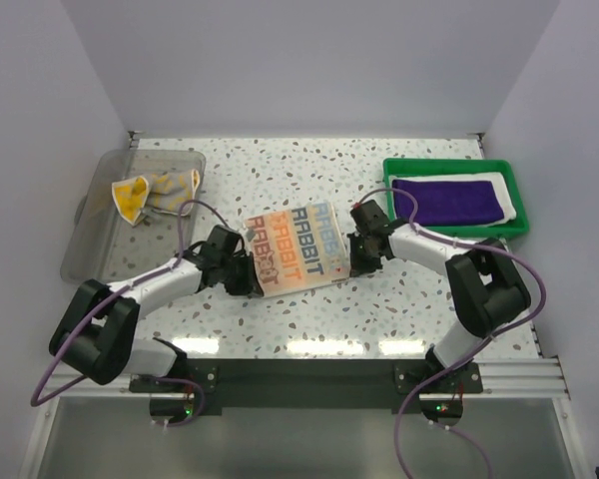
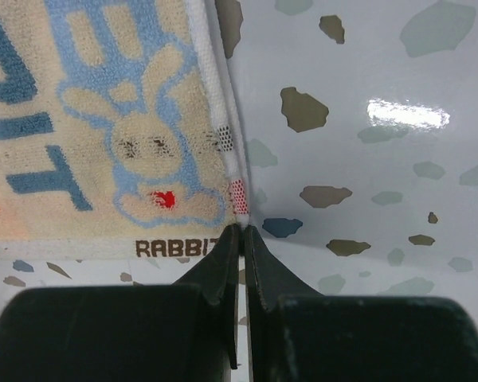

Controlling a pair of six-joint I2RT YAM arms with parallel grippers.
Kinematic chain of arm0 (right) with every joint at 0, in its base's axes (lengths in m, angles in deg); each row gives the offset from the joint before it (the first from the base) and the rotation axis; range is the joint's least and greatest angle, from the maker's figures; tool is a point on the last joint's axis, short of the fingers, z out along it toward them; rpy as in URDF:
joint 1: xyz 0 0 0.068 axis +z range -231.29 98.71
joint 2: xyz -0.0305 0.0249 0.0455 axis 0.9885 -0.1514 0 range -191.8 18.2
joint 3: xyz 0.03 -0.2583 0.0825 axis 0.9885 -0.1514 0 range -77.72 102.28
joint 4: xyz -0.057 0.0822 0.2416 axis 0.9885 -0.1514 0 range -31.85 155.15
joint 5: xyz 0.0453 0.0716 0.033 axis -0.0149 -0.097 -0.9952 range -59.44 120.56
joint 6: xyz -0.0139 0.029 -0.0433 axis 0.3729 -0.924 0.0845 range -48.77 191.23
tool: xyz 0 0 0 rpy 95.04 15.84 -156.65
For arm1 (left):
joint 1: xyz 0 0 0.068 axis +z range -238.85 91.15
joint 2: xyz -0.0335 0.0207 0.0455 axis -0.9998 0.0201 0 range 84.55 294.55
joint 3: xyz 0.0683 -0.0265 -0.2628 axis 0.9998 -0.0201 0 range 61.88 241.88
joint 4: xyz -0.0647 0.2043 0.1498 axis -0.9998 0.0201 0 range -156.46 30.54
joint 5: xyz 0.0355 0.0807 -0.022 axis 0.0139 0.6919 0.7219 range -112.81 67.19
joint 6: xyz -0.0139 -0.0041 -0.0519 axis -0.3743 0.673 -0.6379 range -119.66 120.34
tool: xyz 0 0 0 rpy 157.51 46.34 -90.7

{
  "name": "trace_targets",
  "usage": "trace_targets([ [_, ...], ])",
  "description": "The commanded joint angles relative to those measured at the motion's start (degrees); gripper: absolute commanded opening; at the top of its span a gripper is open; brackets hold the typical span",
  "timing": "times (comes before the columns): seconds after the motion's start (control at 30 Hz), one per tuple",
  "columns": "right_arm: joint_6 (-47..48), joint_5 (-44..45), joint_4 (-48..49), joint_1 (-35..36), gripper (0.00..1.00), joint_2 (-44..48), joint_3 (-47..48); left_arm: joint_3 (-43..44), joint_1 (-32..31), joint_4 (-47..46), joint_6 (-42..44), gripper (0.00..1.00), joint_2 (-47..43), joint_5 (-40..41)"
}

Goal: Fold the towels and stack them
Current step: Fold the towel

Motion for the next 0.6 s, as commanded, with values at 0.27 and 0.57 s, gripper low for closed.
trace_targets([
  [0.27, 3.0, 9.4, -4.2, -1.0, 0.37, 6.4, 2.2, 0.2, -0.9, 6.2, 0.5, 0.55, -6.9, 4.1],
  [0.57, 6.7, 8.5, -3.8, 0.6, 0.42, 5.9, 7.8, 8.8, -0.9, 10.8, 0.1, 0.66, -9.7, 7.2],
])
